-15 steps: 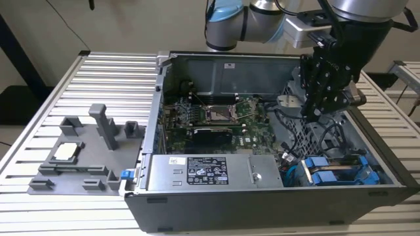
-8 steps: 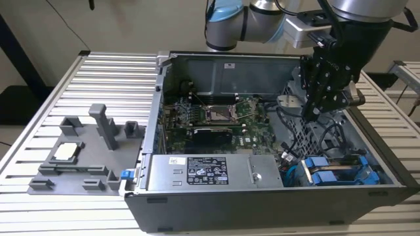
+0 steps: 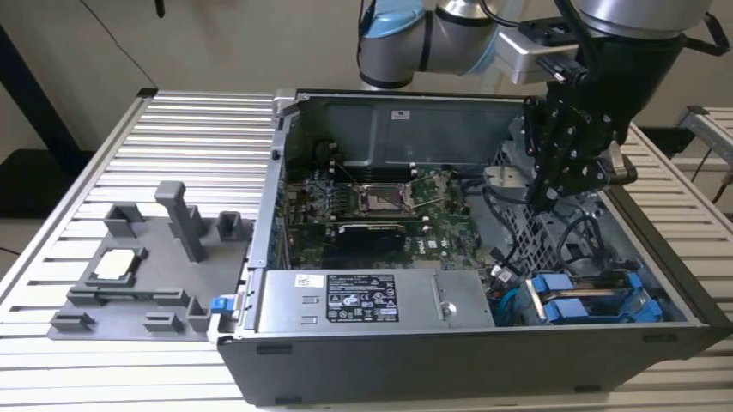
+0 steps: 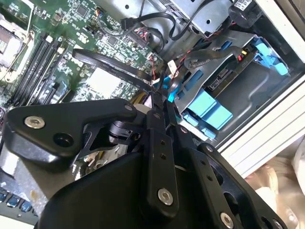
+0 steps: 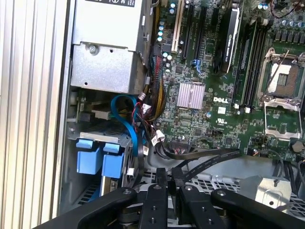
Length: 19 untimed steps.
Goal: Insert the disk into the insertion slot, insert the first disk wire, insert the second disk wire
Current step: 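Insert the first disk wire, then insert the second disk wire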
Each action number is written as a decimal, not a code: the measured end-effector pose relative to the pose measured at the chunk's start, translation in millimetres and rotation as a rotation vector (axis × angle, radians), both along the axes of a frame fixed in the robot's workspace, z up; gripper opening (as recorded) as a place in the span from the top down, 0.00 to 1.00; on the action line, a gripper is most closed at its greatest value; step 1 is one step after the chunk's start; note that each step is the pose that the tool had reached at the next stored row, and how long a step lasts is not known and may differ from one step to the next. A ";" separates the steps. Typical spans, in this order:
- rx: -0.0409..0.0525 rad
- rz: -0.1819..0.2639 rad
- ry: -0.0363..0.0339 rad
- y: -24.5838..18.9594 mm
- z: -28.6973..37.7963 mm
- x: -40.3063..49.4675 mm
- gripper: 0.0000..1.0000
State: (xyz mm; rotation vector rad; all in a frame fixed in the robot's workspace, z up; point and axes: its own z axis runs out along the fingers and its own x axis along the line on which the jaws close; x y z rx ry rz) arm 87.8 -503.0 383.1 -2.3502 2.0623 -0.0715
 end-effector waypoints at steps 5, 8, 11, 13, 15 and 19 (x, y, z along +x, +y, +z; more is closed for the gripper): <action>0.0000 0.000 0.0000 0.0 0.0 0.0 0.84; 0.0001 0.000 0.0033 -3.3 -0.2 1.6 0.84; 0.0001 0.000 0.0104 -10.0 -0.5 5.2 0.84; 0.0000 0.000 0.0153 -15.1 -0.7 7.6 0.84; 0.0000 0.000 0.0203 -20.3 -0.9 10.1 0.84; 0.0001 0.000 0.0319 -31.2 -1.4 16.7 0.84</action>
